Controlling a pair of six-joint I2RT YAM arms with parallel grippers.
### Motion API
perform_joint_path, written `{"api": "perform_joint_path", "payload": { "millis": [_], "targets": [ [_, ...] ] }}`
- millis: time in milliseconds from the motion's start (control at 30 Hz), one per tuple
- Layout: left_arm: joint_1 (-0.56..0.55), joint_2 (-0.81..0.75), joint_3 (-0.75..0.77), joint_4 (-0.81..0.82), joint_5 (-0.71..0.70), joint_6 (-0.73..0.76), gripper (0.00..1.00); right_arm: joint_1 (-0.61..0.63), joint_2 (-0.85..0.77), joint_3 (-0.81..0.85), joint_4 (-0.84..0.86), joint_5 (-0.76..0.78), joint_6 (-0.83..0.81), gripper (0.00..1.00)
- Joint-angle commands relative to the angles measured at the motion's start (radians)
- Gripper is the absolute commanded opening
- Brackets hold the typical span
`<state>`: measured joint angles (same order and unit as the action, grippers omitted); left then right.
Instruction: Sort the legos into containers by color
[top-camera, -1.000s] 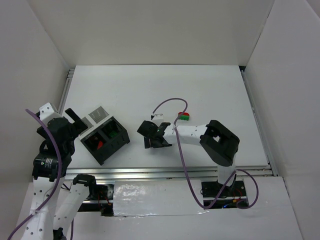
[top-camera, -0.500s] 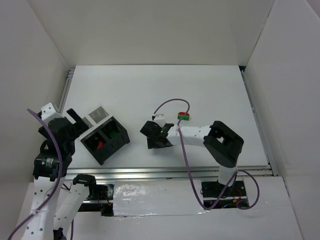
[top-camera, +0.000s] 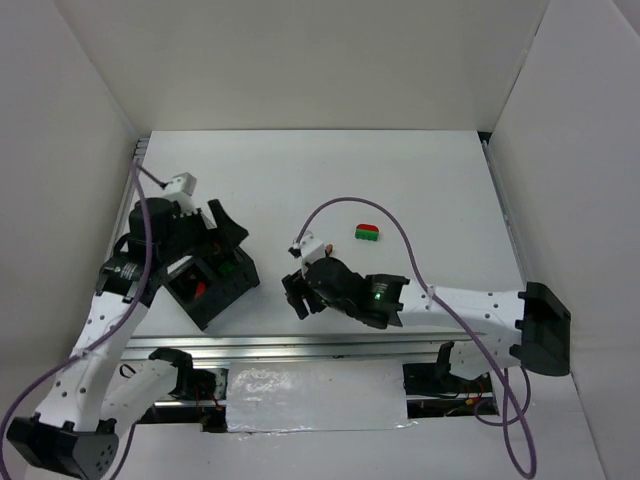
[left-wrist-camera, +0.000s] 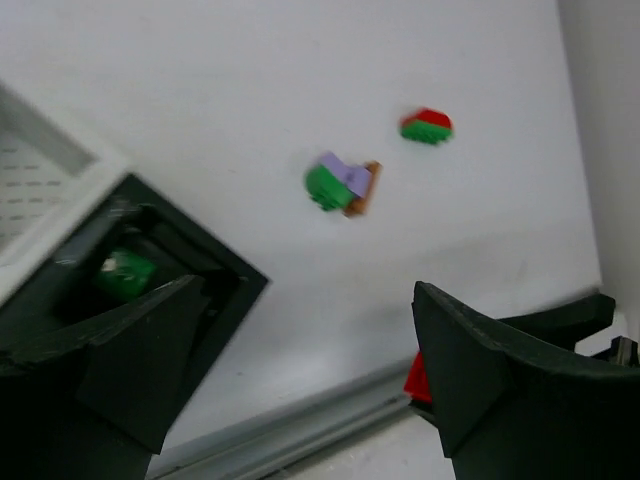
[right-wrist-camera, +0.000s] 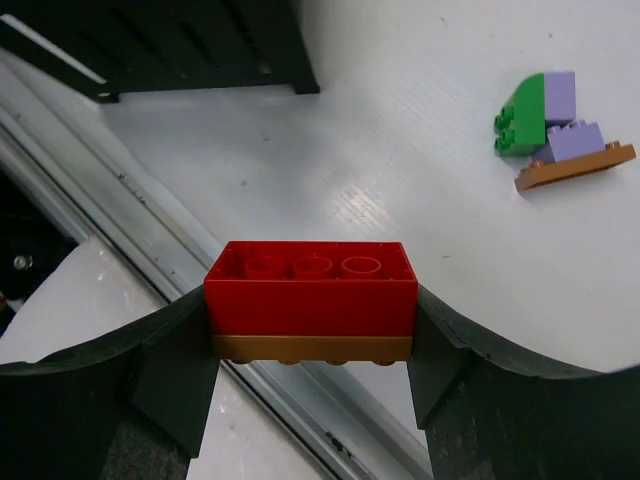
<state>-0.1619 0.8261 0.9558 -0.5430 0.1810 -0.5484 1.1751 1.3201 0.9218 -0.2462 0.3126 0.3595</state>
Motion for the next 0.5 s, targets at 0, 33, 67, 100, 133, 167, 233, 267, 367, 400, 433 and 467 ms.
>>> {"api": "perform_joint_path", "payload": {
  "millis": [0, 33, 67, 100, 133, 167, 233, 267, 367, 400, 433, 467],
  "targets": [
    [-0.181, 0.071, 0.076, 0.101, 0.129, -0.053, 0.99, 0.087, -0.074, 0.031, 0.016, 0.118, -0.113, 0.28],
    [-0.229, 0.085, 0.08, 0.106, 0.111, -0.061, 0.99, 0.101, -0.09, 0.031, 0.013, 0.144, -0.116, 0.28],
    [-0.267, 0.099, 0.08, 0.11, 0.098, -0.077, 1.0, 0.112, -0.104, 0.031, 0.01, 0.164, -0.12, 0.28],
    [-0.331, 0.114, 0.064, 0.139, 0.095, -0.091, 0.99, 0.13, -0.137, 0.022, 0.015, 0.186, -0.132, 0.28],
    [-0.356, 0.119, 0.051, 0.14, 0.095, -0.102, 0.99, 0.132, -0.156, 0.022, 0.016, 0.187, -0.139, 0.28],
    [-0.375, 0.12, 0.035, 0.181, 0.116, -0.125, 1.0, 0.135, -0.169, 0.009, 0.021, 0.187, -0.143, 0.28],
    [-0.413, 0.125, -0.009, 0.222, 0.149, -0.148, 0.99, 0.138, -0.222, -0.015, 0.038, 0.192, -0.159, 0.29],
    [-0.421, 0.133, -0.026, 0.257, 0.194, -0.157, 1.0, 0.136, -0.235, -0.021, 0.045, 0.195, -0.163, 0.3],
    [-0.448, 0.148, -0.054, 0.337, 0.289, -0.186, 0.99, 0.136, -0.288, -0.043, 0.061, 0.189, -0.178, 0.3],
    [-0.455, 0.151, -0.058, 0.36, 0.311, -0.194, 0.99, 0.138, -0.292, -0.044, 0.059, 0.183, -0.18, 0.3],
    [-0.461, 0.156, -0.061, 0.376, 0.324, -0.206, 0.99, 0.138, -0.292, -0.043, 0.058, 0.186, -0.182, 0.31],
    [-0.475, 0.166, -0.058, 0.389, 0.33, -0.208, 0.99, 0.138, -0.294, -0.04, 0.048, 0.186, -0.18, 0.31]
  ]
}}
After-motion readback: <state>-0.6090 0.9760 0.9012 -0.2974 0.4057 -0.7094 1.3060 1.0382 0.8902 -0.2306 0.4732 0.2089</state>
